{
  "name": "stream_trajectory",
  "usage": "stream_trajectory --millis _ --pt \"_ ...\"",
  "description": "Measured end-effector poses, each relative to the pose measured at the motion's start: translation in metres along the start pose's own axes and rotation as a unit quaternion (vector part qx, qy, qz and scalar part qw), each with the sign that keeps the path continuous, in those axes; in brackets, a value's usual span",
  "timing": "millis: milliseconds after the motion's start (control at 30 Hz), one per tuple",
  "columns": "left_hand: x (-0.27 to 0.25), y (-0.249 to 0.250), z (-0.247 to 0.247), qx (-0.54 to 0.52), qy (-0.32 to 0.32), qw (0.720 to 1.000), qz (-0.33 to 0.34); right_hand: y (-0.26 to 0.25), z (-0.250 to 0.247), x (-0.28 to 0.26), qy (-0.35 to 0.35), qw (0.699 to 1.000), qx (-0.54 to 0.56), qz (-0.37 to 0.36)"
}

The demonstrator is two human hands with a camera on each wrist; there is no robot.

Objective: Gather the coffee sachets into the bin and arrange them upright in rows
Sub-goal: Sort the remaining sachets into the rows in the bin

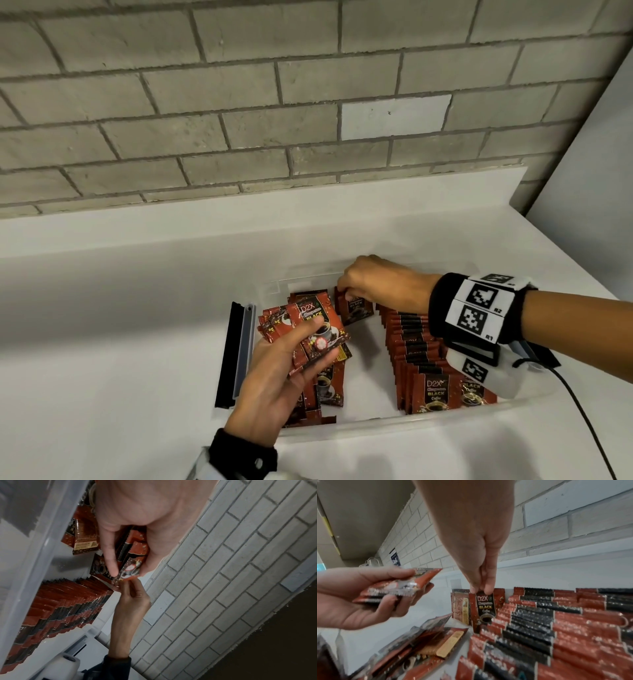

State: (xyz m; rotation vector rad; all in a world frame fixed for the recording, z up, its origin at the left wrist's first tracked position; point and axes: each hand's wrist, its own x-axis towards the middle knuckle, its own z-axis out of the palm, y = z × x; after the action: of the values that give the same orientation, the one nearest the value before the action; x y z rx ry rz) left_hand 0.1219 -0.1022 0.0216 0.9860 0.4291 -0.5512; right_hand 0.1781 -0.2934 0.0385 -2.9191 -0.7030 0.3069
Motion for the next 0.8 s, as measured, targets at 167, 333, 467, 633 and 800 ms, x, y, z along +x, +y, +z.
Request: stream_trajectory --millis 167,333,467,633,800 --pt "0.001 -0.001 0.002 -0.003 -0.015 1.000 -0.012 0.010 -0.019 -0.010 0.078 0.990 0.114 0.002" --pt "0.000 -0.002 0.004 0.017 -0.040 0.999 -0.032 -0.001 -0.032 -0.024 0.029 0.968 0.247 0.023" --pt "0.001 -0.003 0.004 0.053 -0.053 0.997 -0.011 -0.001 -0.026 -0.027 -0.006 0.954 0.300 0.017" --pt "0.002 -0.005 0.003 0.056 -0.040 0.998 0.000 0.006 -0.029 -0.030 0.009 0.943 0.327 0.058" --pt "0.006 -0.004 -0.002 0.018 -0.008 1.000 -0.008 0.023 -0.022 -0.028 0.053 0.954 0.266 0.124"
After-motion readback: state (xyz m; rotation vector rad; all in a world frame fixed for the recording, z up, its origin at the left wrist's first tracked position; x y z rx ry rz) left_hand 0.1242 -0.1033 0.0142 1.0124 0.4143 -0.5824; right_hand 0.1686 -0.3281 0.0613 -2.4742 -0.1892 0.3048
